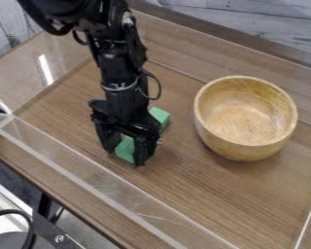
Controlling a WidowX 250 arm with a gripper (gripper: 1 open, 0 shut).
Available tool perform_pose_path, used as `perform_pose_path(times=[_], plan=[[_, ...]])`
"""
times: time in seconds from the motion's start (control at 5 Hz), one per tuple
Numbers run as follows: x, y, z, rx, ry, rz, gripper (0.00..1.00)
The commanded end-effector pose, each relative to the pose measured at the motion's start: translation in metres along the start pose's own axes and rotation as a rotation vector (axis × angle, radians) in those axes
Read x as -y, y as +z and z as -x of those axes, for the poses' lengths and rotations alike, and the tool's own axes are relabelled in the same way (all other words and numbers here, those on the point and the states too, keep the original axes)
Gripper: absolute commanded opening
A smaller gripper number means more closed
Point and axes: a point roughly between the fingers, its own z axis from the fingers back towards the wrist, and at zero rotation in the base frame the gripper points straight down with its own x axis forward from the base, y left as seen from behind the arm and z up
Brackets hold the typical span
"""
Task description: Put the green block in the brown bowl
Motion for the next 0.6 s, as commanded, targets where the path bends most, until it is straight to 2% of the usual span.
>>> perform_pose_path(times=[0.0,0.2,0.4], plan=[[-0.0037,0.0041,-0.009,0.036,0.016,-0.004,0.0],[-0.002,0.0123,-0.0063,0.04,0.022,0.007,1.0],[-0.0015,0.011,-0.0081,0.041,0.025,0.007,0.0]])
